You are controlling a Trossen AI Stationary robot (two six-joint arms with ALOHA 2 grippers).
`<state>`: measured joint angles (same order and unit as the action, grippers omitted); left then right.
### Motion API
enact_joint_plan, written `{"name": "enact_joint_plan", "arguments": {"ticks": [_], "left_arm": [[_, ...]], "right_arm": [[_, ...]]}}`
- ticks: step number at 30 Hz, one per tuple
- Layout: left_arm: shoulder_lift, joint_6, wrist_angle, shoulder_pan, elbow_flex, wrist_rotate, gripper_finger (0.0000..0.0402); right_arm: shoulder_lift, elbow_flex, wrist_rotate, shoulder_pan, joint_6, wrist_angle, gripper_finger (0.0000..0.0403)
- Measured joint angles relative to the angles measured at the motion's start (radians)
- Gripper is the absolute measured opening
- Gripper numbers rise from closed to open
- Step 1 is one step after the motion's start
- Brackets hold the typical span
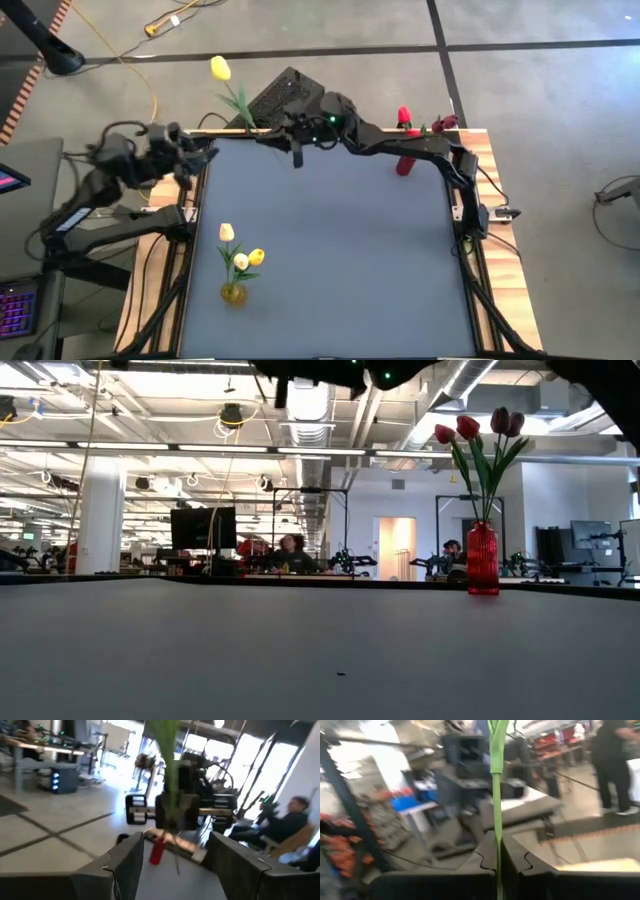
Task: Sort flowers into vase by color
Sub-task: Put the yellow flower into the yellow vase
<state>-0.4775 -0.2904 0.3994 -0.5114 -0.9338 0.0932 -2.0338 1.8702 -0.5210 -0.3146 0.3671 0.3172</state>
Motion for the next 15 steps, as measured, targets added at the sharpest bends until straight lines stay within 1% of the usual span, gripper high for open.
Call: {"name": "enact_joint_plan", "arguments": {"ticks": [2,4,6,11,15], "left_arm": [[-0.019,-0.034,-0.132,0.000,0.061,0.020,0.0213],[-0.050,-0.058,-0.262,0.000,0.109,0.050,0.0213],[-0.090,-0.063,-0.355,0.002,0.131,0.077,0.0213],[-0.199,-0.063,-0.452,0.042,0.134,0.186,0.0213],[-0.265,-0.045,-0.491,0.080,0.134,0.198,0.0212]], "right_arm": [[0.000,0.000,-0.004,0.019,0.040,0.027,0.0026],[0.000,0.000,-0.006,0.038,0.042,0.025,0.0026],[0.000,0.000,-0.005,0.054,0.044,0.017,0.0026],[0.000,0.000,0.008,0.073,0.036,0.014,0.0026],[0.000,0.000,0.011,0.064,0.037,0.011,0.0026]]}}
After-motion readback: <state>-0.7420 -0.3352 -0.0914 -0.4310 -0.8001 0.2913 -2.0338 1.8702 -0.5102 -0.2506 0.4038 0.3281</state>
